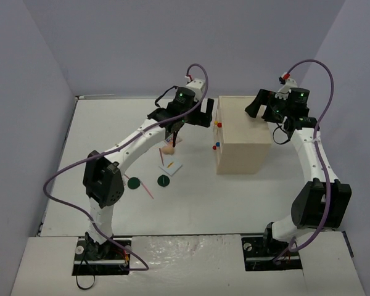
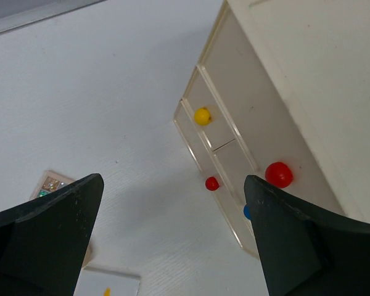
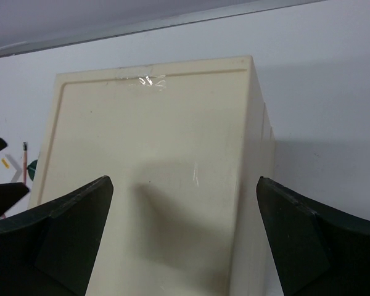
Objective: Organize the makeup
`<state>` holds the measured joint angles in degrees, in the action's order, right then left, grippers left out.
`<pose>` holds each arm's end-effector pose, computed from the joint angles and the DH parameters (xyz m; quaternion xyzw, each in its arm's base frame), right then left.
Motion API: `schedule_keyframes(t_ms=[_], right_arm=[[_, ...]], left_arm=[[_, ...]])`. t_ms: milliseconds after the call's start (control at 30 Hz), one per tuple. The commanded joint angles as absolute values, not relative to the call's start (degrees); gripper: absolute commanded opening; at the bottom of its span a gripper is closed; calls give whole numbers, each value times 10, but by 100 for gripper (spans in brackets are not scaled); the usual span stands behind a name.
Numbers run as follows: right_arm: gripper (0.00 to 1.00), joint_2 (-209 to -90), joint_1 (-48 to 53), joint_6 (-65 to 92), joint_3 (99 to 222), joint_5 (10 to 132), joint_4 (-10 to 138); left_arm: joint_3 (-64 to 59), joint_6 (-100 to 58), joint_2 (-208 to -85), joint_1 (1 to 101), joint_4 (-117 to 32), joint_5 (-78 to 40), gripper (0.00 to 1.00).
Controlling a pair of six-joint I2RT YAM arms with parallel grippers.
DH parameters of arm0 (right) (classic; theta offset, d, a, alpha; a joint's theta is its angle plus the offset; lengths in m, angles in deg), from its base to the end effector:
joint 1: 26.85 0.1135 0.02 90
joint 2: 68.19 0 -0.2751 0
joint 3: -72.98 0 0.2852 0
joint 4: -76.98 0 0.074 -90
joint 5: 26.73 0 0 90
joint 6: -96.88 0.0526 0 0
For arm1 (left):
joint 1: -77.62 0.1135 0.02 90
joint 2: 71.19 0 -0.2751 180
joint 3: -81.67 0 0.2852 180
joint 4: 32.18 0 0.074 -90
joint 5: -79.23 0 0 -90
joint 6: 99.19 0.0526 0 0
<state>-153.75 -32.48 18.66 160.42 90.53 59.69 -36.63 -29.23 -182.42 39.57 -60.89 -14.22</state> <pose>0.4006 -0.0153 0.3650 -0.0241 0.7858 0.2188 0.5780 0.4077 -0.3231 0.3584 0.1461 0.8141 -0.2944 0.4788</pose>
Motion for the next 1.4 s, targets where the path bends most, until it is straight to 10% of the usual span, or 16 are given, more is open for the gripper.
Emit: schedule_keyframes(t_ms=[0, 1367], right_arm=[[100, -1490, -320, 129, 1673, 829, 596], [95, -1517, -131, 56, 1597, 778, 682]], left_arm=[[-321, -365, -1739, 444, -555, -186, 97], [-255, -768, -1997, 502, -8, -513, 51]])
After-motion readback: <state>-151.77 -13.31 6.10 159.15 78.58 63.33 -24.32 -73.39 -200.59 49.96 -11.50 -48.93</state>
